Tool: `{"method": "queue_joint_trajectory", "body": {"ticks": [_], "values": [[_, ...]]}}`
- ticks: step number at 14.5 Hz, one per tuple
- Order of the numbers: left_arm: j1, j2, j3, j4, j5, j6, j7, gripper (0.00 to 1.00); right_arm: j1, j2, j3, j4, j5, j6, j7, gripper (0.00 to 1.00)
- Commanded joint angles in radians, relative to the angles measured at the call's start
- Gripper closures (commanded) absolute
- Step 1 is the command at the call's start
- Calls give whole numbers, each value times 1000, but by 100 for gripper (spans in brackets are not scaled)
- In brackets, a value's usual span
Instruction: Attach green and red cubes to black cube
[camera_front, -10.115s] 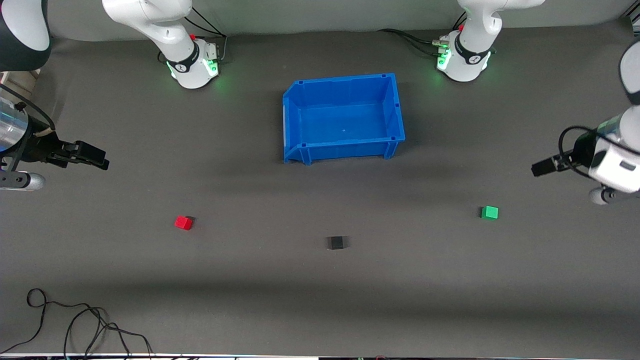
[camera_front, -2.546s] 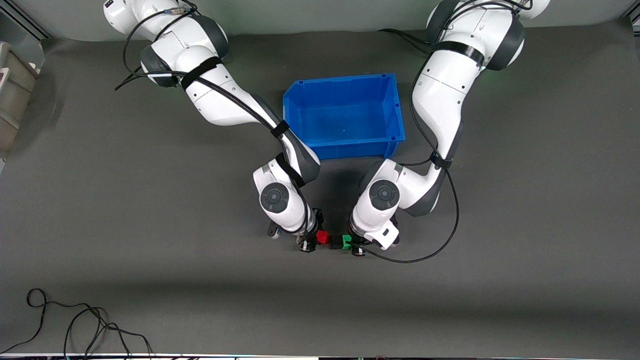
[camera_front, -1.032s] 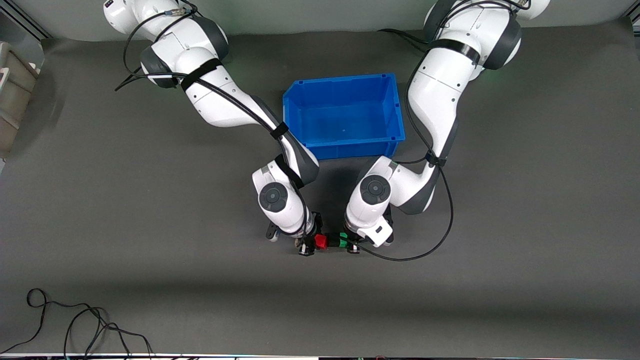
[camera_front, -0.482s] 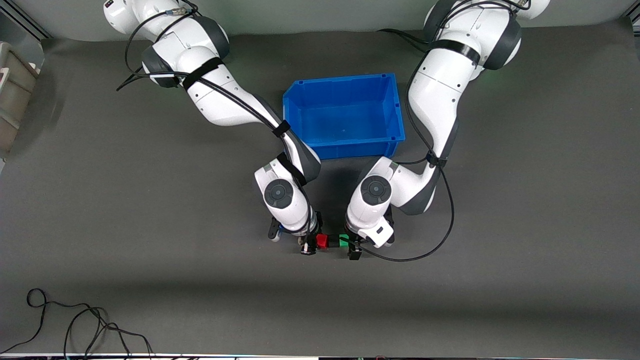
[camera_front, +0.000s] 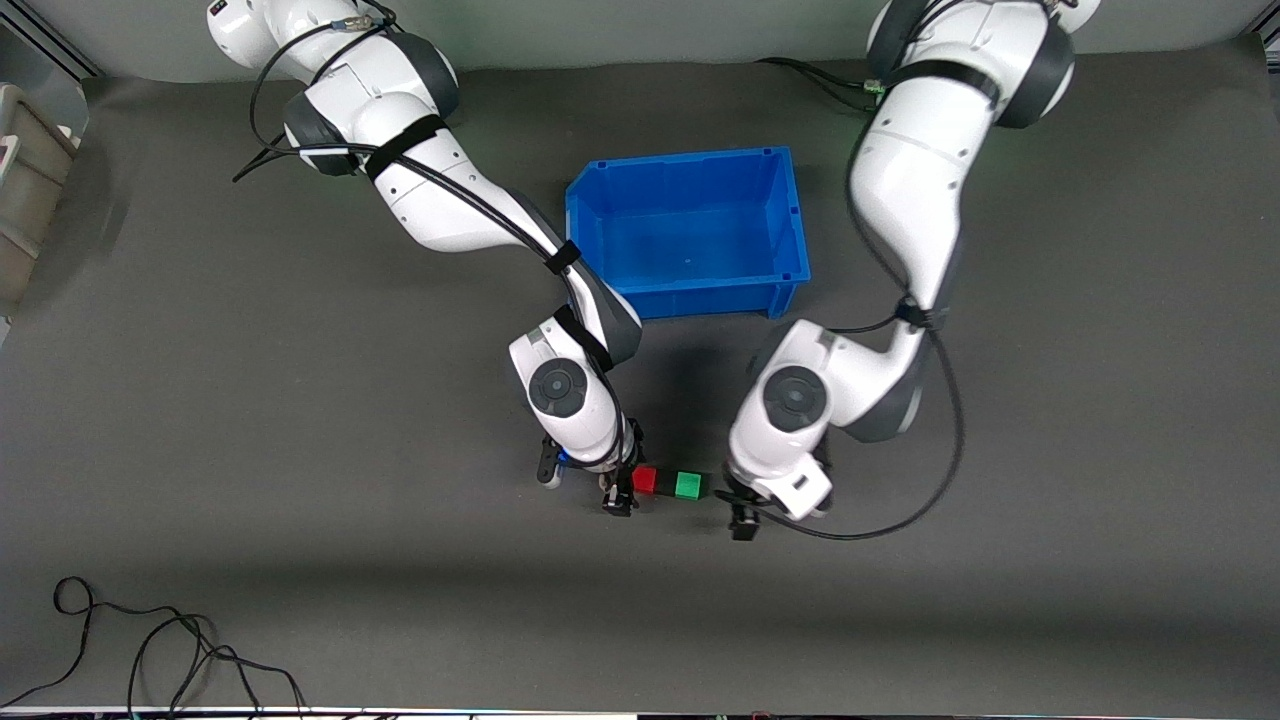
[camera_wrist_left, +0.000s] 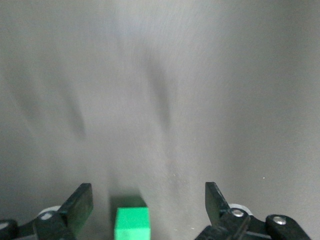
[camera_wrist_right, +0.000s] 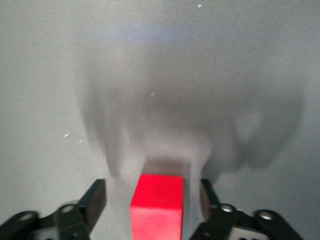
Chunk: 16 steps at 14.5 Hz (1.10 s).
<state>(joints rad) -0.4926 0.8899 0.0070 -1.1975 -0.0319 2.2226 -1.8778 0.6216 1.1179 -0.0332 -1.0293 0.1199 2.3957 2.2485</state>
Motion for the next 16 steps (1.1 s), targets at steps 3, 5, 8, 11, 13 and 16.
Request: {"method": "queue_joint_trajectory", "body": {"ticks": [3, 5, 8, 11, 13, 16], "values": [[110, -220, -2, -159, 3, -198, 445, 0, -31, -148, 2, 17, 6, -224, -173, 0], [178, -313, -4, -281, -11, -196, 680, 0, -55, -249, 6, 17, 17, -385, -313, 0], [267, -442, -2, -421, -8, -213, 970, 0, -94, -406, 6, 17, 18, -654, -609, 0], [411, -540, -2, -436, -12, -395, 1425, 0, -164, -568, -1, 15, 15, -931, -974, 0], [514, -597, -4, -436, -36, -515, 1702, 0, -245, -653, -8, 14, 10, -1097, -1287, 0], [562, -663, 1, -438, -19, -564, 1803, 0, -391, -728, -10, 12, 0, -1248, -1649, 0]]}}
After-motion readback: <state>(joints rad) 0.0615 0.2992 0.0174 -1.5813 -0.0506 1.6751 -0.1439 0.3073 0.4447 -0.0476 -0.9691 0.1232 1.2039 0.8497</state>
